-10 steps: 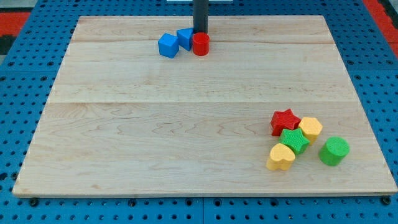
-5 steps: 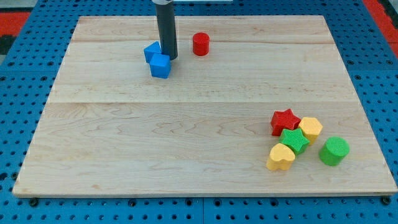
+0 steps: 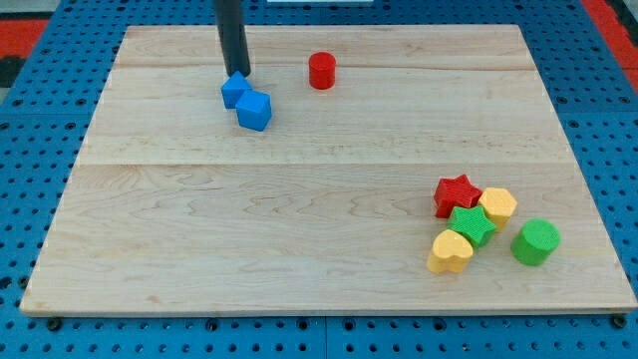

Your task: Push the blue blocks into the group of blocks

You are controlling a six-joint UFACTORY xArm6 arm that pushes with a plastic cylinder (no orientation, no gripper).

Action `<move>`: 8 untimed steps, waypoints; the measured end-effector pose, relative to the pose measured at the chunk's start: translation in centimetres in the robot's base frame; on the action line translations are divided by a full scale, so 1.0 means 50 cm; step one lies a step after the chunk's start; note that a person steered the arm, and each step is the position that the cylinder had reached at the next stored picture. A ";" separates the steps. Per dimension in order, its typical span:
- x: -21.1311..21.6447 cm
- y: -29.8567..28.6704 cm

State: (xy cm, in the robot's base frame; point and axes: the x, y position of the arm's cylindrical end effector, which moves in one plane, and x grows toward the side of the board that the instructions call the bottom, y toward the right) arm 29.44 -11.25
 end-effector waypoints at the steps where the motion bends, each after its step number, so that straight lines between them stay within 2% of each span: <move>1: 0.062 0.045; 4: 0.146 0.047; 5: 0.138 0.043; 6: 0.095 -0.026; 7: 0.163 -0.050; 8: 0.217 0.018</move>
State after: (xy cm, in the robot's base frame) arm 40.28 -10.35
